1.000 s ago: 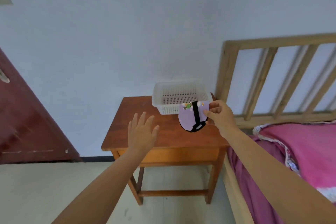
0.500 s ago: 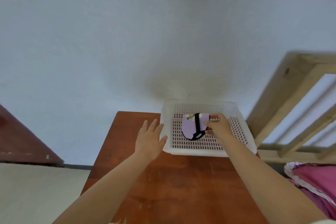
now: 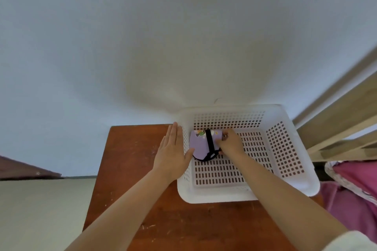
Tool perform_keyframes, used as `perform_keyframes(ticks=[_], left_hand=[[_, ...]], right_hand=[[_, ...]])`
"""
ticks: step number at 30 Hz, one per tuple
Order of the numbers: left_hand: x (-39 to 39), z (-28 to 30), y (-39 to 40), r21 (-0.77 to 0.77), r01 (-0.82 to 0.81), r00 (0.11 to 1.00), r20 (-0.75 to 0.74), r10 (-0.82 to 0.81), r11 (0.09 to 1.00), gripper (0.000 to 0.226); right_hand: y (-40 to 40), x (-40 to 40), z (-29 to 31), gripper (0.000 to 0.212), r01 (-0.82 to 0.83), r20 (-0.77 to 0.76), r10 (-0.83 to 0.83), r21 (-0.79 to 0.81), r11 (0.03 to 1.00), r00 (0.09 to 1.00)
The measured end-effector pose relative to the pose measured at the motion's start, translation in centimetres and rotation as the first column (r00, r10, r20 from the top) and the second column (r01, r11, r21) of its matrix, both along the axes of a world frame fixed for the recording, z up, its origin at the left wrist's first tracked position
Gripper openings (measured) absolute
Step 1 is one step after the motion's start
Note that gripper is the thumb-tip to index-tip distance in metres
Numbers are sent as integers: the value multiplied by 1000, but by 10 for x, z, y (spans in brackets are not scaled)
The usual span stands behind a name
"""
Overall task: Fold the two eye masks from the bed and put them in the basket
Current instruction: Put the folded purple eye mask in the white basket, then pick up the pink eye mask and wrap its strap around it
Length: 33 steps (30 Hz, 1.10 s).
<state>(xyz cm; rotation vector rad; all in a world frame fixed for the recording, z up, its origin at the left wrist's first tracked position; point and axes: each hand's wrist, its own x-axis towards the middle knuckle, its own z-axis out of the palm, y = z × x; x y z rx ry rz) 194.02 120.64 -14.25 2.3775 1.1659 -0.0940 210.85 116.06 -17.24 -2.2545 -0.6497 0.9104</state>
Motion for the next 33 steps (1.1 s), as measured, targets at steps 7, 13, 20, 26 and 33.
perform_keyframes(ticks=[7, 13, 20, 26, 33], left_hand=[[3, 8, -1, 39, 22, 994, -106, -18, 999, 74], [34, 38, -19, 197, 116, 987, -137, -90, 974, 63], [177, 64, -143, 355, 535, 815, 23, -579, 767, 57], [284, 49, -340, 385, 767, 541, 44, -840, 514, 53], [355, -12, -581, 230, 907, 362, -4, -932, 352, 52]], right_hand=[[0, -1, 3, 31, -112, 67, 114, -33, 993, 991], [-48, 28, 44, 38, -286, 278, 281, -22, 958, 919], [-254, 124, 73, 47, -16, 812, 85, -93, 996, 578], [-492, 158, 59, 58, 497, 687, -220, -232, 836, 692], [-751, 154, 15, 54, 708, 608, -433, -331, 624, 665]])
